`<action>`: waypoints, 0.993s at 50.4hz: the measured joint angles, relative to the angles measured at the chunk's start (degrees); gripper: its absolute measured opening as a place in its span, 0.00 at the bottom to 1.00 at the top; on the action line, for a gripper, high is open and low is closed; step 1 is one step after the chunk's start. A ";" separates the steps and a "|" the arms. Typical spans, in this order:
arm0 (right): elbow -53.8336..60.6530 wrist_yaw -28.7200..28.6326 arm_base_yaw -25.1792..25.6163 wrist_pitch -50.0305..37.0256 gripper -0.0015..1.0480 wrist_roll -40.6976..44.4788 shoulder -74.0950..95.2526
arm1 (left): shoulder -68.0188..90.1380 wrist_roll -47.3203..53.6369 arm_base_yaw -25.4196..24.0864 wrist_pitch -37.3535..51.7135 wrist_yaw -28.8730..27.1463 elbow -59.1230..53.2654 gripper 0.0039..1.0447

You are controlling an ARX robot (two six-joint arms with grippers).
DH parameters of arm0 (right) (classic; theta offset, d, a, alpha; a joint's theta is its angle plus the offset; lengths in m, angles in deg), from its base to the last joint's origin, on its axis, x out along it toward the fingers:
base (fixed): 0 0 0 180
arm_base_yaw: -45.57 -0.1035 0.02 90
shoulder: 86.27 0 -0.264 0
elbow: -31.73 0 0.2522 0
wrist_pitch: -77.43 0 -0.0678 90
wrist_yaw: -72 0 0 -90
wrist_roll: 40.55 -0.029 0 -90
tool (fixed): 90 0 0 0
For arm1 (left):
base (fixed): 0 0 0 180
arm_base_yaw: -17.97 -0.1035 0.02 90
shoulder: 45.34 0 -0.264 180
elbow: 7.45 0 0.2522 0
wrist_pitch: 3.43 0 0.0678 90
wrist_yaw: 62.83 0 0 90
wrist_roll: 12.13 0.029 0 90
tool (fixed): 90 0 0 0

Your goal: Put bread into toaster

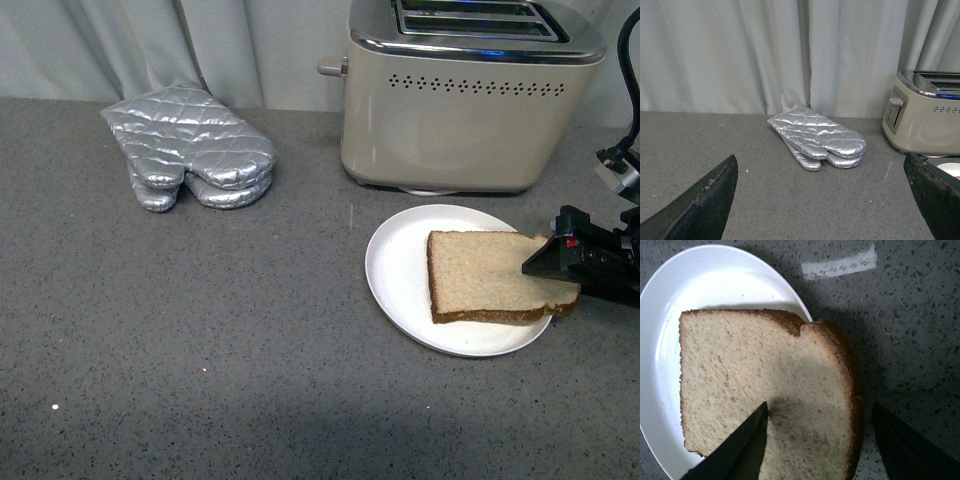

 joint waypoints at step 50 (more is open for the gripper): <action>9.44 17.88 -7.37 -5.81 0.01 -59.89 -44.22 | 0.00 0.00 0.00 0.00 -0.04 0.00 0.94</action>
